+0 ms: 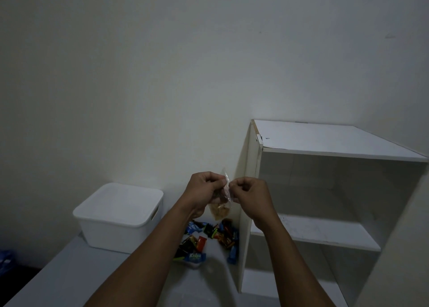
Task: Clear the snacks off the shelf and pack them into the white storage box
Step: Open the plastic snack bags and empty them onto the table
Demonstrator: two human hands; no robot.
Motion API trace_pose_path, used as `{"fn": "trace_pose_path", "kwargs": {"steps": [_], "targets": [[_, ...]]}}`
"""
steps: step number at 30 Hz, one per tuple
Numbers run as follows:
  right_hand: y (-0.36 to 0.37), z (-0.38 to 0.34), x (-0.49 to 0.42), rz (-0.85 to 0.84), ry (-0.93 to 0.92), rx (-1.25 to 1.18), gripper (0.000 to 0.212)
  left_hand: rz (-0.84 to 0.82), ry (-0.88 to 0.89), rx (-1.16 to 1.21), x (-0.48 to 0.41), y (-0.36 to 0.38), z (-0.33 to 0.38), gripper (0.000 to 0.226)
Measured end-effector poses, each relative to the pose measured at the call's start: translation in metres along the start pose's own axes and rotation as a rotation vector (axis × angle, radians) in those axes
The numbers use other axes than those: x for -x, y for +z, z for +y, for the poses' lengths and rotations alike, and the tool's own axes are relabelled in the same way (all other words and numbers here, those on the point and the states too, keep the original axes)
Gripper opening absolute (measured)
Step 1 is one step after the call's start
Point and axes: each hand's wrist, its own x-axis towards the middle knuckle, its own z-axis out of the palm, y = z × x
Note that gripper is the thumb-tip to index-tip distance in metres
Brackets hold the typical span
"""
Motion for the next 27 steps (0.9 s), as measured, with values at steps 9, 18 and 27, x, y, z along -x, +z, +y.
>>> {"fn": "trace_pose_path", "kwargs": {"steps": [9, 18, 27], "targets": [[-0.005, 0.007, 0.000, -0.031, -0.036, 0.027, 0.010, 0.044, 0.032, 0.080, -0.001, 0.001, -0.006, 0.022], [-0.003, 0.007, 0.000, -0.042, -0.058, 0.080, 0.019, 0.102, 0.074, 0.134, 0.000, 0.006, -0.011, 0.040], [-0.004, 0.010, 0.002, -0.059, -0.077, 0.092, 0.021, 0.130, 0.074, 0.213, 0.001, 0.007, -0.012, 0.038]]}}
